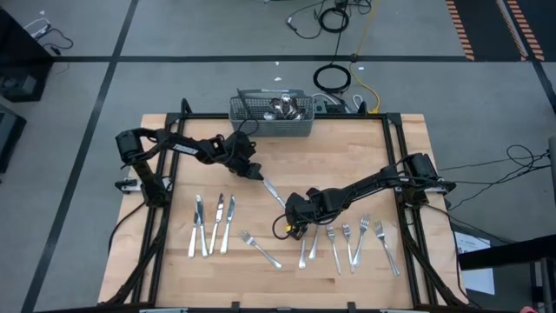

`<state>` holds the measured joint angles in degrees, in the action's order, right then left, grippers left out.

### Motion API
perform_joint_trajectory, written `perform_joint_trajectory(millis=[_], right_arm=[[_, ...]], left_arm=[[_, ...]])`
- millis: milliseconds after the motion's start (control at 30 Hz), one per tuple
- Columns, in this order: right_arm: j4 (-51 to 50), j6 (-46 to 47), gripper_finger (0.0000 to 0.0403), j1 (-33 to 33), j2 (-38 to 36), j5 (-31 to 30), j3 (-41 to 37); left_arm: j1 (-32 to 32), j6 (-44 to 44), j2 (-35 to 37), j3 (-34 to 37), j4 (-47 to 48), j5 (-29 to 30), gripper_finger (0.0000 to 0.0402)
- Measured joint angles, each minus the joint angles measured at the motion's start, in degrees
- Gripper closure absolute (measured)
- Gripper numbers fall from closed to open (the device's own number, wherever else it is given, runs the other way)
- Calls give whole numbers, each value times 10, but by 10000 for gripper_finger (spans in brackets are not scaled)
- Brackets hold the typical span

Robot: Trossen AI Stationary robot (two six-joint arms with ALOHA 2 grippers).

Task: Sort silverware
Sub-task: Put the silver knife into the gray utensil holder

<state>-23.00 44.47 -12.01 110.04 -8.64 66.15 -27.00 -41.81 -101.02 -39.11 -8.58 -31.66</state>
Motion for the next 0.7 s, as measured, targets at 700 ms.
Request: perform_joint_trajectory(millis=[700], right_arm=[[3, -21, 403, 0, 0, 1, 0]], left_arm=[[8, -12, -31, -2, -41, -9, 253]])
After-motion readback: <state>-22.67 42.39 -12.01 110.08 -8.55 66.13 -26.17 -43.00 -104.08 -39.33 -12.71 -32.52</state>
